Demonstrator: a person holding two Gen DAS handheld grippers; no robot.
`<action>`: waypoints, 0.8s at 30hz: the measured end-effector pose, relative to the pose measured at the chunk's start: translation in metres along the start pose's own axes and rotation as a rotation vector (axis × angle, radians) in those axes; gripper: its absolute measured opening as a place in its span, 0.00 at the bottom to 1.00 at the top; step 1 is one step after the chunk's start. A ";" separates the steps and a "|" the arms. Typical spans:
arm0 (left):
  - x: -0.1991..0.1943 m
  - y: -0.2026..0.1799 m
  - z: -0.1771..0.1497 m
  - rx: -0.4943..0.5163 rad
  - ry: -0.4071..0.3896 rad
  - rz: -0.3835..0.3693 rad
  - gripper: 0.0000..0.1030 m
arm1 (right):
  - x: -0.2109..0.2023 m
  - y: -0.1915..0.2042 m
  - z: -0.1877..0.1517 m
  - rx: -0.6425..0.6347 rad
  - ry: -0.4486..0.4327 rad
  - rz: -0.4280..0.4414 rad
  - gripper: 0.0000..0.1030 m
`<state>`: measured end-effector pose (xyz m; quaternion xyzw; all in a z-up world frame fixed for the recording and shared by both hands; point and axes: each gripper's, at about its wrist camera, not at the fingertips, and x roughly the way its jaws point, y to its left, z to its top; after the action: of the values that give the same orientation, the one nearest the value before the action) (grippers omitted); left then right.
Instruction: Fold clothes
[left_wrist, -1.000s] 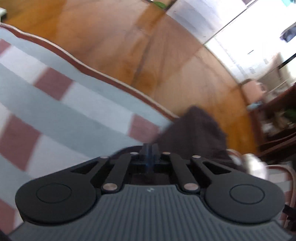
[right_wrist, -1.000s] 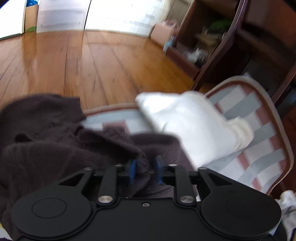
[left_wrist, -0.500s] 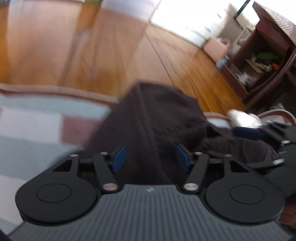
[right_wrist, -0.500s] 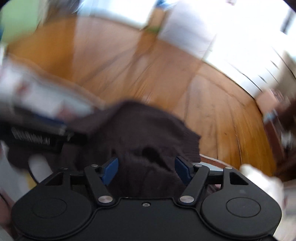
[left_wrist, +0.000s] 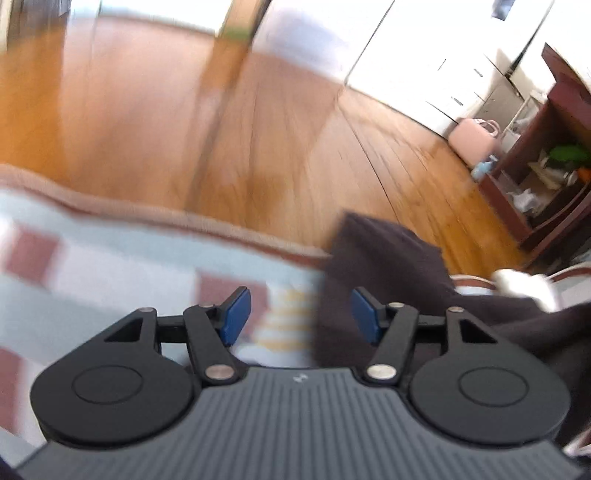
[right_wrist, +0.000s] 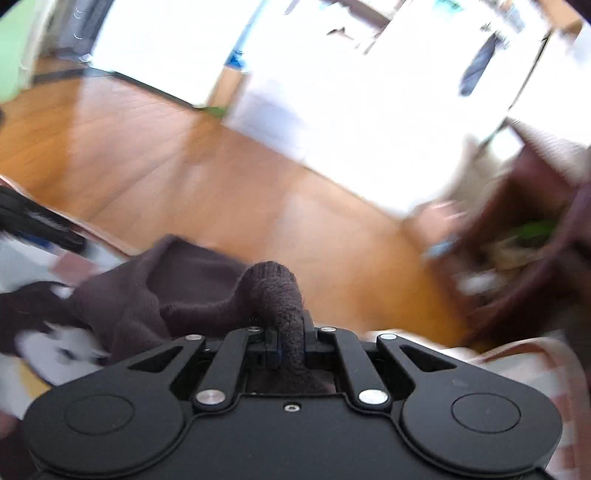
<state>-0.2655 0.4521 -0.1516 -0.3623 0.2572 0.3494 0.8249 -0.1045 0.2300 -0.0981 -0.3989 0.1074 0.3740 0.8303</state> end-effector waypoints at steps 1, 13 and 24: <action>-0.006 -0.002 0.001 0.014 -0.012 0.005 0.59 | -0.004 -0.003 -0.007 -0.065 0.018 -0.069 0.07; 0.026 -0.116 0.016 0.060 0.223 -0.240 0.69 | 0.027 -0.101 -0.119 0.773 0.288 0.603 0.08; -0.042 -0.142 -0.002 0.237 0.068 -0.089 0.06 | 0.026 -0.126 -0.119 0.822 0.170 0.605 0.08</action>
<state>-0.1842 0.3637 -0.0650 -0.2849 0.3081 0.2669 0.8675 0.0174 0.1048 -0.1157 -0.0200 0.4234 0.4906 0.7614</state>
